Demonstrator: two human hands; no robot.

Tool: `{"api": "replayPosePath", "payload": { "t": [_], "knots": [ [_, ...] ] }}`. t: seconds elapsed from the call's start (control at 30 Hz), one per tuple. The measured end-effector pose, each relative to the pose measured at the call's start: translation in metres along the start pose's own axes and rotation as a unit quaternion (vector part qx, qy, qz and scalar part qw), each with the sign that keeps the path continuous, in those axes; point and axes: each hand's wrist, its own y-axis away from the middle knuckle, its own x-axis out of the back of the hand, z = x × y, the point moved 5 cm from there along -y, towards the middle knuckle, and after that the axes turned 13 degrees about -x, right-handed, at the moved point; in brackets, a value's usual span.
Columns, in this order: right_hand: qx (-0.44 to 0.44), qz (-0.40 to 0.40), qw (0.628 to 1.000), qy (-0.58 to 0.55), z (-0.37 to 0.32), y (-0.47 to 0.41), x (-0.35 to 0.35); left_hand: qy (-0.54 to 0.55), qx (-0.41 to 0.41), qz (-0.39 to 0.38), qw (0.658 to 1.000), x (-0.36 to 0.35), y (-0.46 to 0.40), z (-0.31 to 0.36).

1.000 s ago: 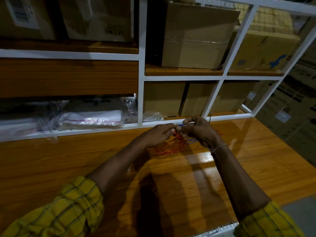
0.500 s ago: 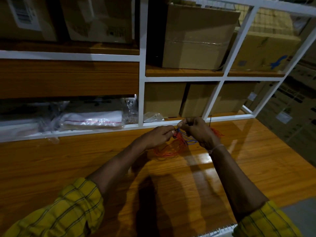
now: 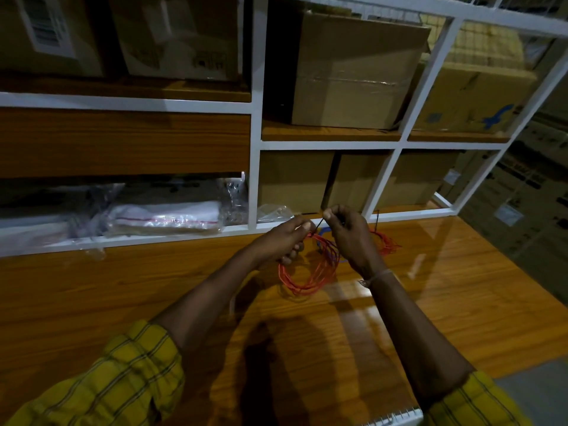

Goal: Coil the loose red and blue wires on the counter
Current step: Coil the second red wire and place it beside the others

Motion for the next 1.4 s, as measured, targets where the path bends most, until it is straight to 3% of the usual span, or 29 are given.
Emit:
{"api": "replayPosePath", "payload": {
  "t": [0.13,0.2,0.4,0.6,0.67,0.77,0.9,0.97,1.17,1.4],
  "knots": [
    [0.007,0.032,0.999,0.024,0.002,-0.003,-0.001,-0.204,-0.102,-0.022,0.973,-0.002,0.002,0.012],
    [0.012,0.039,0.999,0.029,0.004,-0.002,-0.005,-0.255,-0.111,-0.013,0.960,-0.003,0.001,0.012],
    [0.008,0.046,0.999,0.002,0.007,0.009,-0.014,-0.265,-0.103,-0.013,0.959,-0.003,0.001,-0.005],
    [-0.037,0.037,0.993,-0.104,0.017,0.005,-0.021,-0.279,-0.113,-0.011,0.954,0.001,-0.004,-0.008],
    [-0.051,0.029,0.986,-0.153,0.020,0.003,-0.020,-0.246,-0.109,-0.004,0.963,0.006,-0.007,-0.011],
    [-0.080,-0.001,0.988,-0.133,0.031,-0.004,-0.018,-0.132,-0.079,0.024,0.988,0.013,-0.010,-0.019],
    [-0.180,-0.119,0.970,-0.110,0.055,0.004,-0.024,0.058,-0.045,0.069,0.995,0.018,-0.013,-0.031],
    [-0.189,-0.176,0.959,-0.115,0.065,0.010,-0.032,0.117,-0.037,0.090,0.988,0.021,-0.017,-0.036],
    [-0.239,-0.226,0.896,-0.299,0.086,0.004,-0.045,0.163,0.002,0.158,0.974,0.032,-0.022,-0.055],
    [-0.340,-0.175,0.834,-0.397,0.105,-0.009,-0.059,0.182,0.050,0.201,0.961,0.035,-0.025,-0.085]
  ]
}}
